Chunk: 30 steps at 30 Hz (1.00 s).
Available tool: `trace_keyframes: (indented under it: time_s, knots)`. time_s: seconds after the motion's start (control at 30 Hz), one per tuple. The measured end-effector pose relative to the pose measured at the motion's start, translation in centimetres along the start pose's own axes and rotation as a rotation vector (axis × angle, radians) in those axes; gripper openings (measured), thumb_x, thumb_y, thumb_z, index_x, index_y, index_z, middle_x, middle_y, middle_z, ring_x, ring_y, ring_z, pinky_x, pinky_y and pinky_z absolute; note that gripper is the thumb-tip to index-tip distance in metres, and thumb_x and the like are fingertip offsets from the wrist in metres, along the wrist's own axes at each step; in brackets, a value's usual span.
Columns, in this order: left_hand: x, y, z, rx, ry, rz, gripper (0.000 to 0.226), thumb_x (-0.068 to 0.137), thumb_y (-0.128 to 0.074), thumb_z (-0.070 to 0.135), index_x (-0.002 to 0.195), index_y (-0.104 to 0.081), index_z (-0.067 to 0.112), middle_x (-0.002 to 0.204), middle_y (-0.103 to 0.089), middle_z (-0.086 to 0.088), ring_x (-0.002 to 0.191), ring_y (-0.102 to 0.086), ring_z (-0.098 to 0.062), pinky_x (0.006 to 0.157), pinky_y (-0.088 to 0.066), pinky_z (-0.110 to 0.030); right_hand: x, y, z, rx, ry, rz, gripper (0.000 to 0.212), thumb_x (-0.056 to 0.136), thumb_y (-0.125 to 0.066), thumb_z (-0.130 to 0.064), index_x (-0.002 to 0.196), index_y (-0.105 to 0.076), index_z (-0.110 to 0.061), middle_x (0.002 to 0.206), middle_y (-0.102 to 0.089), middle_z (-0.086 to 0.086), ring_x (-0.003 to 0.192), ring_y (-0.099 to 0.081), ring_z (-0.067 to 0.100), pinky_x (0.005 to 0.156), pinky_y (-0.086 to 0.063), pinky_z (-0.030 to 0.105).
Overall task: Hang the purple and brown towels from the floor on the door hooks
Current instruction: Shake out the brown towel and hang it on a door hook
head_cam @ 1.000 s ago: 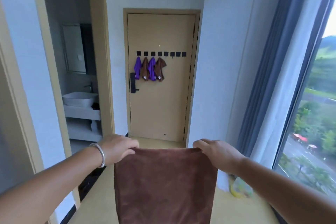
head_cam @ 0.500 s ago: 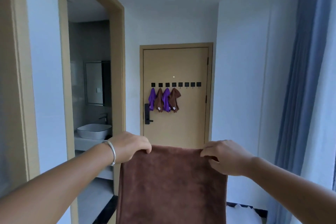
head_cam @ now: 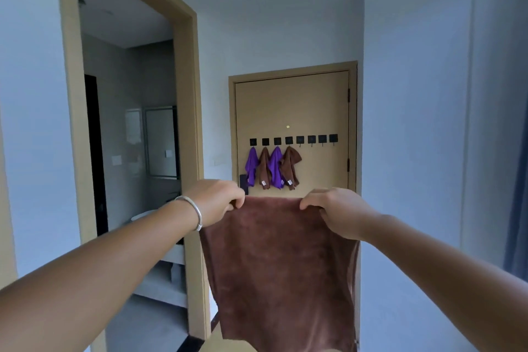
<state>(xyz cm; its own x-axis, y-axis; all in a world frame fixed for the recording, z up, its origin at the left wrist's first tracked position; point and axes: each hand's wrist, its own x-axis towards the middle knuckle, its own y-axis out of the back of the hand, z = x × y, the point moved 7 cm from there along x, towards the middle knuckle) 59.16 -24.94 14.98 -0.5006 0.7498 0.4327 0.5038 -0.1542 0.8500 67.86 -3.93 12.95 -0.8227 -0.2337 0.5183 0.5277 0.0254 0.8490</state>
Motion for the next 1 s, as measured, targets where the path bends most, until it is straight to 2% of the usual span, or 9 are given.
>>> trace_keyframes:
  time_s: [0.1, 0.17, 0.23, 0.37, 0.47, 0.53, 0.63, 0.77, 1.0]
  knots:
    - [4.0, -1.3, -0.3, 0.087, -0.074, 0.057, 0.04, 0.086, -0.053, 0.0, 0.098, -0.054, 0.038, 0.102, -0.051, 0.017, 0.09, -0.051, -0.011, 0.066, -0.037, -0.026, 2.6, -0.9, 3.0, -0.031, -0.051, 0.0, 0.054, 0.089, -0.042, 0.0, 0.121, -0.057, -0.041, 0.128, -0.057, -0.013, 0.112, -0.055, 0.015, 0.093, -0.043, 0.027]
    - [6.7, -2.5, -0.5, 0.108, -0.116, 0.08, 0.054, 0.079, -0.051, -0.008, 0.102, -0.052, 0.04, 0.107, -0.048, 0.02, 0.093, -0.047, -0.009, 0.066, -0.032, -0.024, 4.2, -1.4, 5.0, -0.048, -0.076, 0.015, 0.053, 0.089, -0.042, -0.002, 0.122, -0.057, -0.041, 0.127, -0.058, -0.013, 0.112, -0.055, 0.016, 0.091, -0.042, 0.026]
    - [9.5, -4.0, -0.9, 0.109, -0.147, 0.1, 0.059, 0.076, -0.05, -0.011, 0.105, -0.051, 0.041, 0.11, -0.05, 0.02, 0.093, -0.047, -0.01, 0.069, -0.034, -0.024, 5.7, -2.0, 7.0, -0.084, -0.092, 0.028, 0.051, 0.09, -0.042, -0.004, 0.122, -0.057, -0.041, 0.126, -0.059, -0.013, 0.109, -0.055, 0.016, 0.089, -0.043, 0.026]
    - [15.3, -7.2, -2.3, 0.097, -0.176, 0.164, 0.053, 0.083, -0.048, -0.005, 0.112, -0.057, 0.04, 0.113, -0.059, 0.02, 0.096, -0.047, -0.012, 0.083, -0.033, -0.024, 8.9, -3.5, 11.0, -0.144, -0.139, 0.065, 0.046, 0.091, -0.045, -0.008, 0.121, -0.062, -0.039, 0.116, -0.06, -0.008, 0.106, -0.053, 0.016, 0.09, -0.044, 0.027]
    - [19.0, -9.6, -3.2, 0.045, -0.211, 0.185, 0.021, 0.092, -0.053, 0.027, 0.108, -0.065, 0.034, 0.107, -0.064, 0.017, 0.099, -0.05, -0.013, 0.089, -0.035, -0.028, 11.5, -4.7, 13.4, -0.151, -0.167, 0.081, 0.032, 0.09, -0.05, -0.022, 0.112, -0.067, -0.038, 0.107, -0.062, -0.011, 0.098, -0.051, 0.01, 0.086, -0.045, 0.026]
    - [21.7, -12.0, -4.8, -0.028, -0.206, 0.188, 0.019, 0.091, -0.055, 0.039, 0.104, -0.067, 0.032, 0.104, -0.065, 0.017, 0.097, -0.053, -0.01, 0.086, -0.039, -0.027, 14.1, -6.6, 14.9, -0.146, -0.173, 0.096, 0.022, 0.091, -0.053, -0.03, 0.102, -0.071, -0.035, 0.103, -0.066, -0.016, 0.093, -0.053, 0.006, 0.082, -0.045, 0.023]
    - [25.9, -15.4, -7.7, -0.128, -0.216, 0.187, 0.015, 0.093, -0.054, 0.031, 0.099, -0.068, 0.031, 0.103, -0.064, 0.016, 0.094, -0.058, -0.01, 0.081, -0.047, -0.031, 18.4, -9.9, 17.9, -0.094, -0.201, 0.087, 0.018, 0.093, -0.055, -0.024, 0.093, -0.071, -0.032, 0.097, -0.068, -0.017, 0.088, -0.057, 0.006, 0.078, -0.042, 0.016]
    - [30.6, -19.2, -11.4, -0.227, -0.298, 0.244, 0.022, 0.093, -0.052, 0.014, 0.098, -0.064, 0.033, 0.107, -0.055, 0.019, 0.092, -0.053, -0.005, 0.078, -0.046, -0.027, 23.5, -14.0, 21.9, -0.043, -0.221, 0.021, 0.024, 0.095, -0.053, -0.016, 0.098, -0.067, -0.036, 0.098, -0.061, -0.018, 0.089, -0.054, 0.005, 0.072, -0.032, 0.004]
    - [38.5, -24.8, -15.1, -0.244, -0.362, 0.233, 0.045, 0.088, -0.051, -0.001, 0.113, -0.055, 0.036, 0.117, -0.049, 0.024, 0.099, -0.049, 0.001, 0.072, -0.032, -0.012, 31.0, -19.5, 26.2, -0.073, -0.213, -0.022, 0.044, 0.094, -0.046, -0.002, 0.116, -0.063, -0.037, 0.119, -0.061, -0.016, 0.106, -0.055, 0.007, 0.091, -0.041, 0.017]
